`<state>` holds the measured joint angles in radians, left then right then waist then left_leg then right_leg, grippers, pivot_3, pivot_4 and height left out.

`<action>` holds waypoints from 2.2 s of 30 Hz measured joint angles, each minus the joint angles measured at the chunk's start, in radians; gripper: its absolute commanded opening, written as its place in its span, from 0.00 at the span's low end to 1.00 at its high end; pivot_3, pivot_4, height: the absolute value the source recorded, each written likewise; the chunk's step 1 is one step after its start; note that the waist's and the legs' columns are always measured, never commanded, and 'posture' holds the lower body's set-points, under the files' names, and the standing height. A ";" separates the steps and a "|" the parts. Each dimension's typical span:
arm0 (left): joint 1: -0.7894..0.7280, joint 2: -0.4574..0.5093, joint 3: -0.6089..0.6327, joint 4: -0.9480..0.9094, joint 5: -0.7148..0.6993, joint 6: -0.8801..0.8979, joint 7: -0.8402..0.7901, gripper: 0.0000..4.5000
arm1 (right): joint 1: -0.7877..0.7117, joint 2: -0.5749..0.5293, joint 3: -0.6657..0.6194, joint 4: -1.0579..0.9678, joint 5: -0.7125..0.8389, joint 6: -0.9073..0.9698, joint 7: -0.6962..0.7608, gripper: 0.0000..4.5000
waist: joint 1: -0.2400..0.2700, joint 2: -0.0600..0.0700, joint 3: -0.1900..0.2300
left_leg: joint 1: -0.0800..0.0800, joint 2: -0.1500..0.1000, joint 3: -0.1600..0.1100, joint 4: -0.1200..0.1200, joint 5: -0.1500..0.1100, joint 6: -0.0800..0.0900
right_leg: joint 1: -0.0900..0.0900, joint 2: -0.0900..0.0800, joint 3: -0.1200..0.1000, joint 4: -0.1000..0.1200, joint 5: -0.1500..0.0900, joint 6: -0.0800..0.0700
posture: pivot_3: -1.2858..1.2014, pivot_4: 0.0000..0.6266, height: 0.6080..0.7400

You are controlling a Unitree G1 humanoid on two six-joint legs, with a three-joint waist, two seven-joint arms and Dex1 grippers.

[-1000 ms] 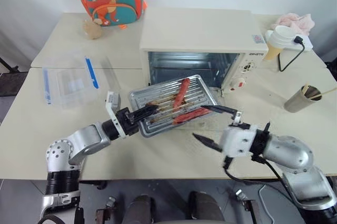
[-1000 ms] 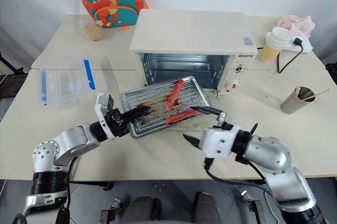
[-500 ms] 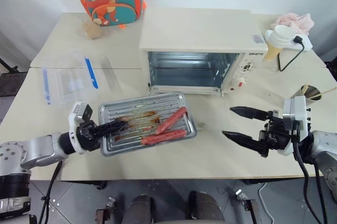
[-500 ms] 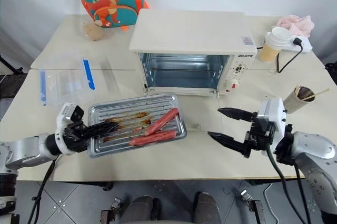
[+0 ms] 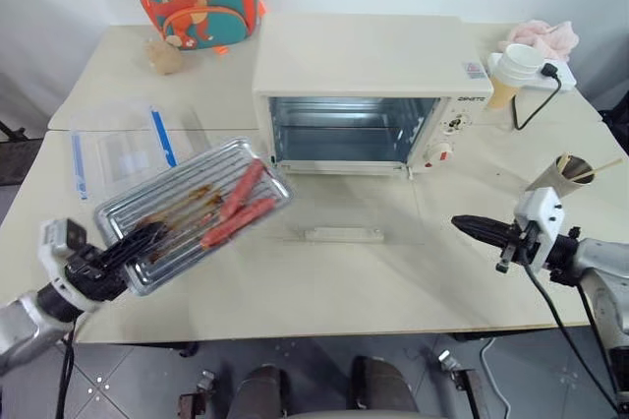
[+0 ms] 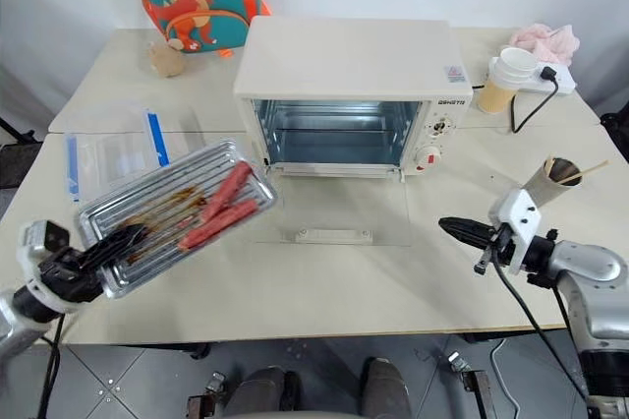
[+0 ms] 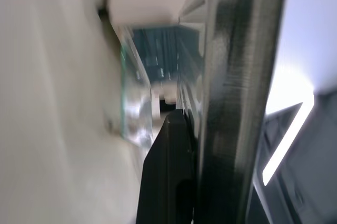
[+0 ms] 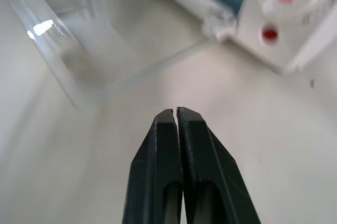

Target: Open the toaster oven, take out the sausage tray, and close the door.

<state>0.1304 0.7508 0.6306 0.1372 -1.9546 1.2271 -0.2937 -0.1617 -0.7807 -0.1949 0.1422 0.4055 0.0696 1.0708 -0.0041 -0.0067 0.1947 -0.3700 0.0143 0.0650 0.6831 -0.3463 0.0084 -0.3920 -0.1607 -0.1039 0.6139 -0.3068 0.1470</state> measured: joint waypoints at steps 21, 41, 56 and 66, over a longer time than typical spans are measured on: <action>0.066 -0.312 0.192 -0.207 0.000 -0.247 0.197 0.00 | -0.108 0.095 0.100 0.052 -0.006 -0.001 0.079 0.01 | 0.003 -0.001 -0.001 | 0.000 -0.001 0.000 0.001 0.000 0.001 | 0.002 0.000 0.000 -0.002 0.000 0.000 | 0.52 0.24 1.00; 0.034 -0.190 0.187 -0.052 0.000 -0.102 0.164 0.00 | -0.246 0.119 -0.029 -0.133 0.183 0.084 0.031 0.01 | 0.004 -0.002 -0.001 | -0.001 -0.001 0.000 0.000 -0.001 0.001 | 0.001 0.000 -0.001 -0.001 0.000 0.000 | 0.52 0.24 1.00; -0.300 0.023 -0.311 -0.059 0.150 0.119 0.040 0.00 | 0.139 0.083 -0.171 -0.393 0.331 0.036 0.242 0.90 | 0.031 -0.002 -0.001 | 0.000 -0.002 0.000 0.001 -0.001 0.001 | 0.002 0.000 -0.001 -0.002 0.000 0.001 | 0.52 0.24 1.00; -0.655 -0.165 -0.617 0.034 0.519 0.153 -0.066 0.00 | 0.288 0.037 -0.292 -0.398 0.385 0.063 0.304 1.00 | 0.025 -0.002 -0.001 | 0.001 0.000 0.012 0.000 -0.001 0.001 | 0.001 0.003 0.000 -0.002 0.001 0.001 | 0.52 0.24 1.00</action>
<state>-0.5242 0.5862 0.0131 0.1710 -1.4354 1.3805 -0.3601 0.1262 -0.7434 -0.4869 -0.2554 0.7902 0.1325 1.3749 0.0206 -0.0083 0.1934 -0.3694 0.0142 0.0769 0.6836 -0.3469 0.0091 -0.3912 -0.1573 -0.1038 0.6124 -0.3060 0.1482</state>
